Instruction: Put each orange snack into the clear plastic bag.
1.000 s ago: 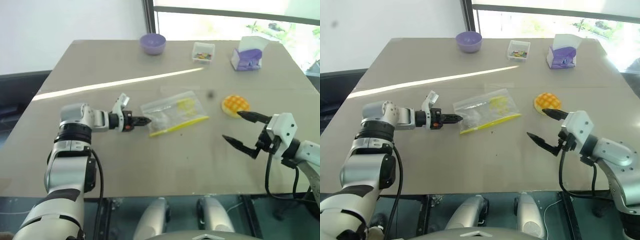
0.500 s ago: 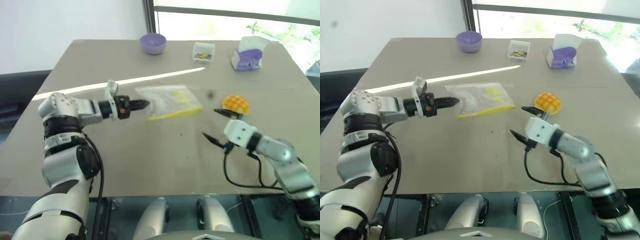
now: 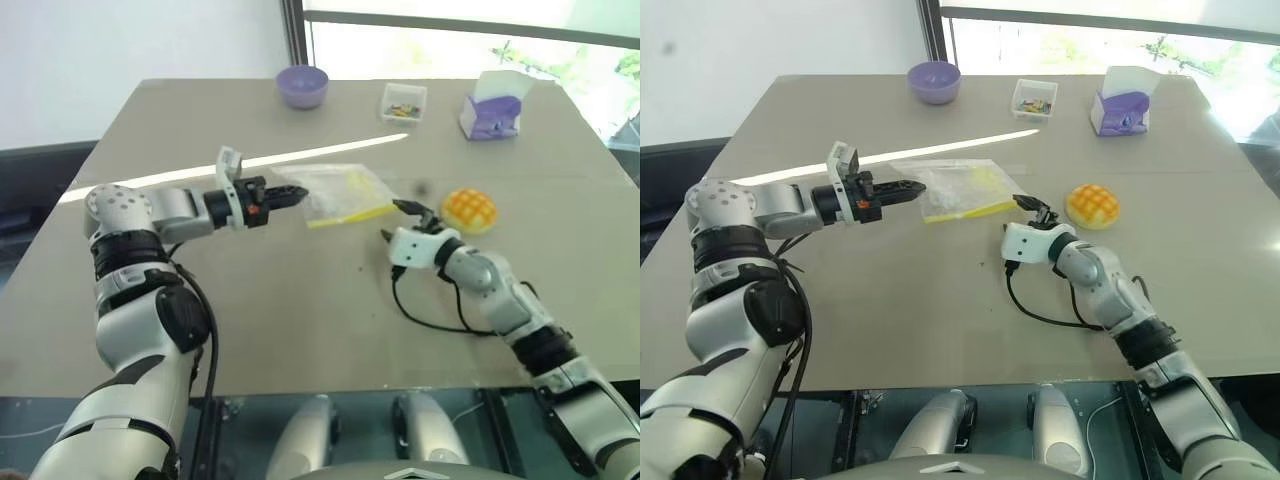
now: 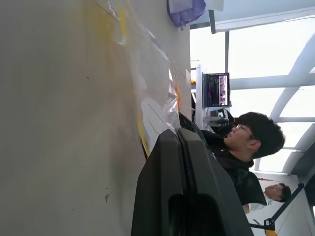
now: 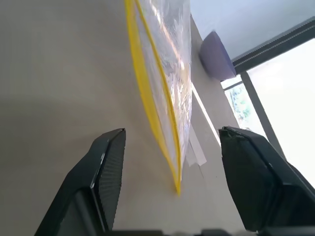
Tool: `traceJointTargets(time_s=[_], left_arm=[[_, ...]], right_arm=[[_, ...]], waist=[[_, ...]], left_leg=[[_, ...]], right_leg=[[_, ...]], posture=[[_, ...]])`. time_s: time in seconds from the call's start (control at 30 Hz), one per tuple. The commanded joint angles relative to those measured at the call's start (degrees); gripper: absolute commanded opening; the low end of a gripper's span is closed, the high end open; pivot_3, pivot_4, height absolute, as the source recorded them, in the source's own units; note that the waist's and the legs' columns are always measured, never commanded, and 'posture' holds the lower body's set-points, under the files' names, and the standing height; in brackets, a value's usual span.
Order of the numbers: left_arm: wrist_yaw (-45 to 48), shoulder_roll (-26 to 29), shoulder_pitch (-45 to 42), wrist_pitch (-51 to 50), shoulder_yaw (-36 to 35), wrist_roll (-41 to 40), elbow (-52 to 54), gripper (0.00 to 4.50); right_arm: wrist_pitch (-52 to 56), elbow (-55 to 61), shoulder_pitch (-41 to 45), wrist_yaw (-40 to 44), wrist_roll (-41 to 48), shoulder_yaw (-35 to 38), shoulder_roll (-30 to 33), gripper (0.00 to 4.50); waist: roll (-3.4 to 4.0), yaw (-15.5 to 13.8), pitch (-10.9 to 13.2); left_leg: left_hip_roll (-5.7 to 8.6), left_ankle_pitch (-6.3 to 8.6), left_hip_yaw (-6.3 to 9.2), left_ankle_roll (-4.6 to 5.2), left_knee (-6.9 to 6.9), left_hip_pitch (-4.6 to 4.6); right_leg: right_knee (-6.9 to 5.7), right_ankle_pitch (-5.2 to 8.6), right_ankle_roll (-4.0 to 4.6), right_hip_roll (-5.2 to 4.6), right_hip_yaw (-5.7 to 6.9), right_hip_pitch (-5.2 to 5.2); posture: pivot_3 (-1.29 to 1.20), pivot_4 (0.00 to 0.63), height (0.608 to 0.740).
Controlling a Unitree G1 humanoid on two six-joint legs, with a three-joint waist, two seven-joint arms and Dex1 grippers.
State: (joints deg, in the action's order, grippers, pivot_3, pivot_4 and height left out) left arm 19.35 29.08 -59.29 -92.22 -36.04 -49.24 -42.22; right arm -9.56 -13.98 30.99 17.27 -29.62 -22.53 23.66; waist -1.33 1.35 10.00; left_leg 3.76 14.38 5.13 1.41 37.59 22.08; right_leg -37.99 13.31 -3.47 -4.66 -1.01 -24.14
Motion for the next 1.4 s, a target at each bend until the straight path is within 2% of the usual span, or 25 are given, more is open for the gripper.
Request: traceJointTargets(time_s=[0.03,0.27,0.4,0.5,0.6,0.67,0.77,0.97,1.07,1.13,1.2,1.3,1.4], left_arm=[[-2.98,0.10,0.24,-0.28,-1.49,-4.94,1.99,0.00],[-7.31,-0.08,1.31,-0.28,-0.83,-10.90,2.59,0.00],[-9.47,-0.06,1.92,-0.28,-0.61,-13.66,3.02,0.00],[-10.90,-0.16,2.19,-0.28,-0.65,-15.25,3.35,0.00],[-12.07,-0.18,2.38,-0.28,-0.74,-16.41,3.52,0.00],[-12.74,-0.27,2.51,-0.28,-0.97,-16.80,3.65,0.00],[-13.20,-0.37,2.98,-0.28,-0.89,-17.48,4.65,0.00],[-10.35,-0.11,8.27,0.43,2.95,-15.32,16.87,0.00],[-8.56,0.74,11.21,0.19,4.64,-14.19,21.45,0.77],[-5.76,2.40,14.13,1.67,7.85,-12.67,26.18,1.72],[1.77,7.14,19.56,8.70,15.70,-8.42,35.28,2.74],[16.64,15.35,28.76,32.00,27.09,4.60,48.31,2.74],[24.39,18.10,33.98,50.36,30.76,13.66,54.72,2.74]], right_arm=[[-2.44,-5.29,3.23,-5.54,-4.33,-1.42,-1.36,3.24],[-2.75,-19.20,10.64,-16.66,-9.63,-2.89,-5.95,3.24],[-3.96,-24.44,13.50,-19.80,-10.63,-3.61,-7.14,3.24],[-5.37,-27.70,14.44,-20.00,-10.23,-3.81,-7.19,2.41],[-6.51,-29.15,14.72,-20.13,-9.95,-3.69,-6.83,0.94],[-7.07,-29.47,14.86,-20.19,-9.67,-3.45,-6.51,0.11],[-7.39,-29.20,15.24,-19.74,-9.18,-3.08,-6.09,0.05],[-7.07,-25.49,15.07,-16.91,-7.63,-1.97,-4.13,0.05],[-6.69,-23.02,14.87,-14.76,-6.77,-1.41,-2.77,0.00],[-6.23,-21.86,14.93,-13.41,-6.31,-1.15,-2.12,0.00],[-4.63,-20.64,15.03,-12.22,-6.38,-0.82,-1.59,0.00],[-0.80,-17.94,14.79,-10.17,-6.52,-0.06,-1.21,0.00],[4.89,-13.84,14.09,-7.21,-7.68,-0.08,-1.33,0.00]], waist=[[0.00,0.26,0.00],[-0.02,1.40,-0.01],[-0.02,1.51,-0.01],[-0.02,1.54,-0.01],[-0.03,1.57,-0.03],[-0.08,1.82,-0.06],[-0.08,2.15,-0.06],[-0.08,2.46,-0.06],[-0.07,2.45,-0.06],[-0.07,2.52,-0.06],[-0.07,2.72,-0.05],[-0.05,2.95,-0.04],[-0.04,1.96,-0.04]], left_leg=[[0.00,0.00,0.01,0.00,0.00,0.01],[-0.02,-0.02,-0.04,-0.03,-0.01,-0.03],[-0.03,-0.02,-0.05,-0.04,-0.03,-0.04],[-0.02,-0.02,-0.05,-0.04,-0.03,-0.03],[-0.01,-0.02,-0.05,-0.04,-0.03,-0.03],[-0.01,-0.02,-0.05,-0.03,-0.03,-0.05],[-0.02,-0.02,-0.04,-0.04,-0.03,-0.09],[-0.01,-0.02,-0.05,-0.04,-0.04,-0.05],[-0.01,-0.02,-0.05,-0.04,-0.04,-0.04],[-0.02,-0.02,-0.05,-0.04,-0.06,-0.05],[-0.05,-0.02,-0.11,-0.04,-0.10,-0.06],[-0.13,-0.02,-0.33,-0.05,-0.30,-0.10],[-0.16,-0.02,-0.40,-0.05,-0.33,0.00]], right_leg=[[-0.01,0.00,0.00,0.00,0.00,-0.01],[-0.06,-0.01,0.01,0.03,-0.07,-0.03],[-0.07,-0.01,0.01,0.04,-0.10,-0.04],[-0.06,-0.01,0.01,0.04,-0.10,-0.04],[-0.05,-0.01,0.01,0.04,-0.10,-0.03],[-0.05,-0.01,0.01,0.04,-0.10,-0.01],[-0.07,-0.01,0.01,0.05,-0.10,0.02],[-0.04,-0.01,0.01,0.04,-0.12,0.01],[-0.03,-0.01,0.01,0.04,-0.12,0.00],[-0.04,-0.01,0.01,0.05,-0.13,-0.01],[-0.04,-0.01,0.01,0.08,-0.19,-0.03],[-0.04,-0.01,0.03,0.12,-0.45,-0.14],[0.04,-0.06,0.11,0.14,-0.46,-0.28]], posture=[[0.00,0.150,0.740],[0.00,0.150,0.740],[0.00,0.150,0.740],[0.00,0.150,0.740],[0.00,0.150,0.740],[0.00,0.150,0.740],[0.00,0.150,0.740],[0.00,0.150,0.740],[0.00,0.150,0.740],[0.00,0.150,0.740],[0.00,0.150,0.740],[0.00,0.150,0.740],[0.00,0.150,0.740]])
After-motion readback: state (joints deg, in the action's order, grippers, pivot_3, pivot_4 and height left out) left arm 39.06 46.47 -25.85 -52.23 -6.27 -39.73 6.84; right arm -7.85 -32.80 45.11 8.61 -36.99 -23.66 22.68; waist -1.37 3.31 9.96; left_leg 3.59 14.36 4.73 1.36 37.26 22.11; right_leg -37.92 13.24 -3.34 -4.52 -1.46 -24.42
